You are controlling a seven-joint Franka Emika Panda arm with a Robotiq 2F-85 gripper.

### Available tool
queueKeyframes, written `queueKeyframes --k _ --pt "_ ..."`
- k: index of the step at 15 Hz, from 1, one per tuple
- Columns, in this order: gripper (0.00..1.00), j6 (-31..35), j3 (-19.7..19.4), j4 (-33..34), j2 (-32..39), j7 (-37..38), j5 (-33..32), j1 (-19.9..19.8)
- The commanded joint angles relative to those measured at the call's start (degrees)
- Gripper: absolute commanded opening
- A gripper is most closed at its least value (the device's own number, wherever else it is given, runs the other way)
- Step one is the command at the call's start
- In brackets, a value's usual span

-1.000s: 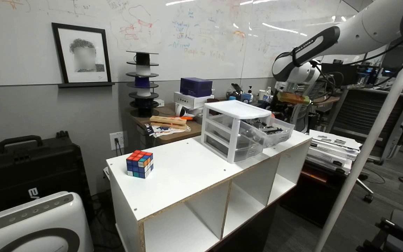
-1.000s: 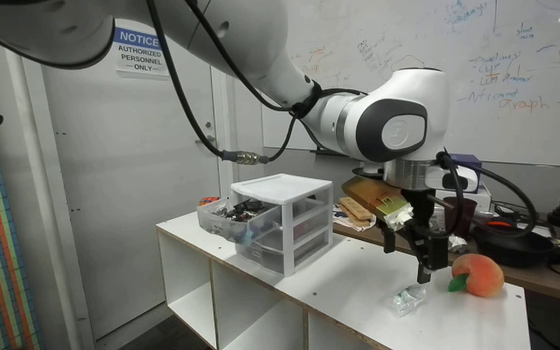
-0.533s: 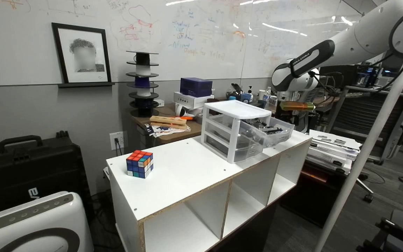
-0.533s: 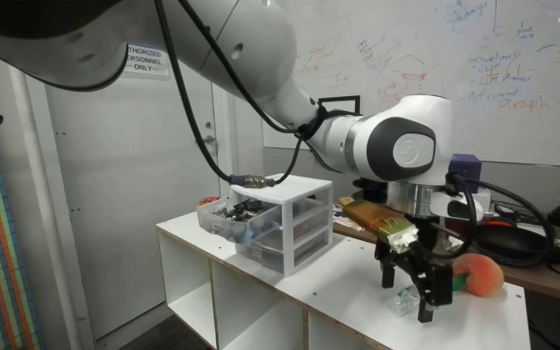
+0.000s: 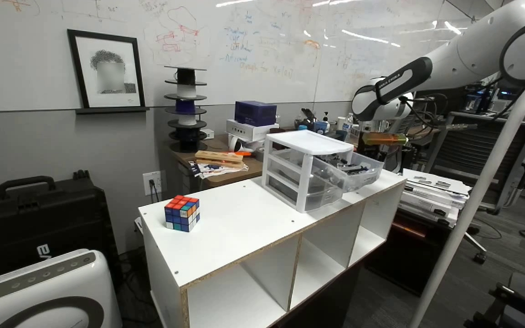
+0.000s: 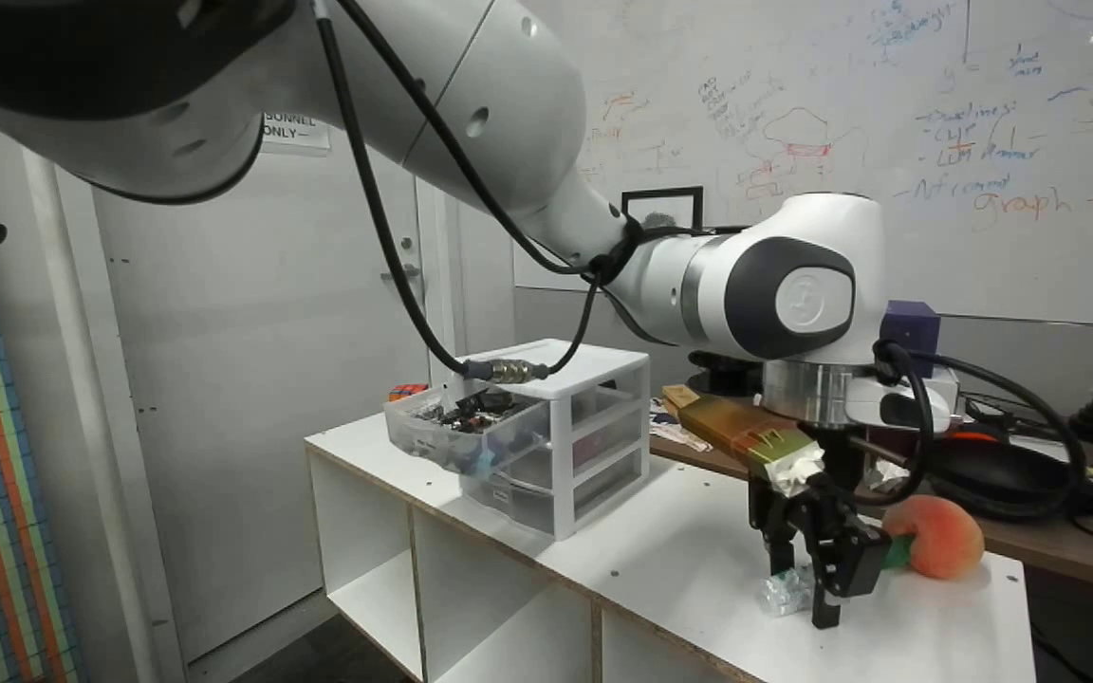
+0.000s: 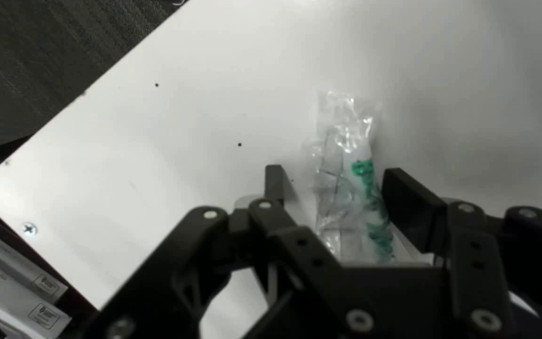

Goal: Put the battery and plastic in the open drawer respectively, then close the drawer

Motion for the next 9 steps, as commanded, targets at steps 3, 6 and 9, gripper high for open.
queueKeyframes --k 3,6,9 --pt "0.16 -0.2 0.9 0.7 -0.1 0.0 0.9 -0.2" --pt "0.1 1.2 1.4 -2.3 -2.2 -0.3 1.4 0.2" --pt "0.14 4.0 2.2 -8.7 -7.2 -1.3 1.5 1.0"
